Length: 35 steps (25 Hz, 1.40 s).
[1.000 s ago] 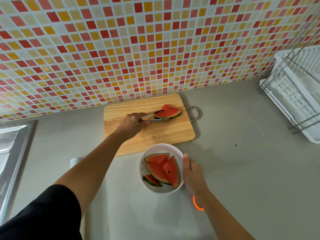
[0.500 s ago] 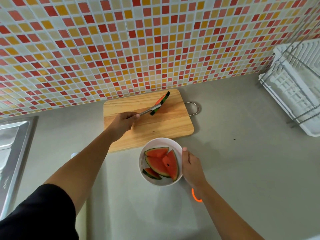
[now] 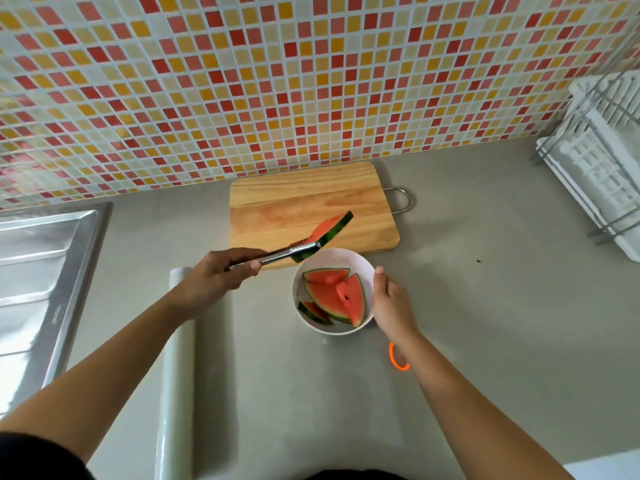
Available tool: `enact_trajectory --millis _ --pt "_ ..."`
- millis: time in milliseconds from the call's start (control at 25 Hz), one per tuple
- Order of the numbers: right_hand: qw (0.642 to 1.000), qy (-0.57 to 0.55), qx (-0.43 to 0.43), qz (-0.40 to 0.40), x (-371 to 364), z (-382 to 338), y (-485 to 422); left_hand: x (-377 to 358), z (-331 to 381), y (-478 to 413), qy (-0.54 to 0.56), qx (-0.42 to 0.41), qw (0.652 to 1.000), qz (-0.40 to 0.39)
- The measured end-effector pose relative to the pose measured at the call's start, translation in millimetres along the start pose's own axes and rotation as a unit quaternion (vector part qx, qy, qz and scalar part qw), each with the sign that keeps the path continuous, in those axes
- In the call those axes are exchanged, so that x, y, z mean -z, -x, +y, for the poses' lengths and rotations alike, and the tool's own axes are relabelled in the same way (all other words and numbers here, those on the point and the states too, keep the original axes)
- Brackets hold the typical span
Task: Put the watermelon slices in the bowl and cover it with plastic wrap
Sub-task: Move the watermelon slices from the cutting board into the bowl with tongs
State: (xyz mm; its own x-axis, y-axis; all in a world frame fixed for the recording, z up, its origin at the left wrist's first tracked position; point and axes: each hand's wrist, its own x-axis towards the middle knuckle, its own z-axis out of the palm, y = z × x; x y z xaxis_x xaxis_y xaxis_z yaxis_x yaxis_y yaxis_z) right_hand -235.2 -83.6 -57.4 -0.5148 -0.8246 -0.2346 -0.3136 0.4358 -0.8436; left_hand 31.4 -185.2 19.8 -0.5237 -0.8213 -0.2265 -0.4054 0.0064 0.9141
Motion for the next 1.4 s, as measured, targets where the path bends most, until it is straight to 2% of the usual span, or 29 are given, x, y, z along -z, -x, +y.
enact_trajectory --millis 160,280,360,440,640,1240,1320,1400 --pt "1.000 -0.003 -0.004 -0.006 1 -1 -1 -21 -15 32 -0.133 -0.038 0.990 0.026" --pt "1.000 -0.001 -0.004 -0.007 2 -2 -1 -43 -21 45 -0.228 -0.119 0.964 0.063" --pt "1.000 0.006 0.002 -0.006 1 -3 -2 -52 -21 53 -0.260 -0.177 0.947 0.069" --pt "1.000 0.012 0.006 -0.006 1 -3 -2 -56 -19 58 -0.280 -0.196 0.937 0.075" --pt "1.000 0.009 -0.009 -0.011 3 -2 -3 -61 -20 58 -0.322 -0.178 0.924 0.104" --pt "1.000 -0.009 -0.022 -0.016 3 -2 -2 -45 -7 67 -0.343 -0.171 0.920 0.082" --pt "1.000 -0.004 -0.016 -0.014 1 -3 -2 -36 -11 70 -0.297 -0.140 0.937 0.120" --pt "1.000 0.002 -0.011 -0.016 -3 -6 -2 -31 -11 61 -0.238 -0.064 0.943 0.224"
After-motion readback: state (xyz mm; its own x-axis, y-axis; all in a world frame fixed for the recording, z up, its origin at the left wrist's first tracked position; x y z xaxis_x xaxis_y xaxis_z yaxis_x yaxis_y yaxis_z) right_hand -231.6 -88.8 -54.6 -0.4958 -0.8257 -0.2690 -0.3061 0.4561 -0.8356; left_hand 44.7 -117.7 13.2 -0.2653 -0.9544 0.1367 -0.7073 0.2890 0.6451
